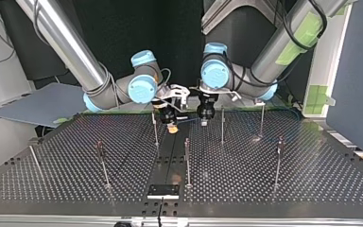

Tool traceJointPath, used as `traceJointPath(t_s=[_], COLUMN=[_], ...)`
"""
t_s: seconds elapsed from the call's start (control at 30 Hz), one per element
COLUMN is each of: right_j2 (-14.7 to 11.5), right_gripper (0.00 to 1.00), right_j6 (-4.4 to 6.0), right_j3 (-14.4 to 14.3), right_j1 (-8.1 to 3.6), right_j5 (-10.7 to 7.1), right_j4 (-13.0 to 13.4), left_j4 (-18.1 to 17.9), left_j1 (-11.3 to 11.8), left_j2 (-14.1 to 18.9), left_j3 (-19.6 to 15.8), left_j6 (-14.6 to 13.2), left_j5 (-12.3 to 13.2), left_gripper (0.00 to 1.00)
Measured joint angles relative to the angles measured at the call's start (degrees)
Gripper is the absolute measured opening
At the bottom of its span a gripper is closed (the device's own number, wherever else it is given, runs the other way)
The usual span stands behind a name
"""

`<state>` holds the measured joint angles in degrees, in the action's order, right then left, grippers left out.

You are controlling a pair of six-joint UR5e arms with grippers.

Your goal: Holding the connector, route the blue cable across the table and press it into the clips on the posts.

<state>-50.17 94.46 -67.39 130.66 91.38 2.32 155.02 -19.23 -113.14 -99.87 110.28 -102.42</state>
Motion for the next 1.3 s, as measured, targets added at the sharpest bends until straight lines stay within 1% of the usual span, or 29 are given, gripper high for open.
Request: traceJointPath(t_s=[0.1, 0.33, 0.43, 0.63, 0.83, 0.97, 1.17, 1.3], right_j2=[-1.2, -4.7, -6.2, -8.9, -11.9, -14.0, -17.3, -18.3], right_gripper=[0.00, 0.00, 0.00, 0.00, 0.00, 0.00, 0.00, 0.00], right_j6=[0.65, 2.67, 3.15, 3.55, 3.71, 3.76, 4.12, 4.16], right_j3=[0.0, 0.0, 0.0, -0.1, -0.1, -0.1, -0.1, -0.1], right_j1=[-0.05, -0.28, -0.36, -0.58, -0.62, -0.63, -0.72, -0.86], right_j5=[-0.28, -0.63, -0.71, -0.75, -0.92, -1.30, -1.97, -2.06], right_j4=[0.0, -0.3, -0.9, -2.8, -4.1, -4.5, -4.7, -4.8], left_j4=[1.0, 3.1, 3.8, 5.1, 6.2, 6.7, 6.8, 6.5], left_j1=[-0.1, -0.2, -0.2, -0.2, 0.0, 0.2, 0.4, 0.6], left_j2=[1.5, 5.0, 6.5, 9.4, 12.2, 14.0, 16.8, 18.7], left_j3=[0.0, 0.0, 0.0, 0.0, 0.0, 0.1, 0.6, 1.7], left_j6=[-0.2, -0.6, -0.5, -0.4, -0.4, -0.3, -0.3, 0.0], left_j5=[-0.2, -0.3, -0.3, -0.3, -0.3, -0.1, 0.1, 1.3], left_gripper=[0.00, 0.00, 0.00, 0.00, 0.00, 0.00, 0.00, 0.00])
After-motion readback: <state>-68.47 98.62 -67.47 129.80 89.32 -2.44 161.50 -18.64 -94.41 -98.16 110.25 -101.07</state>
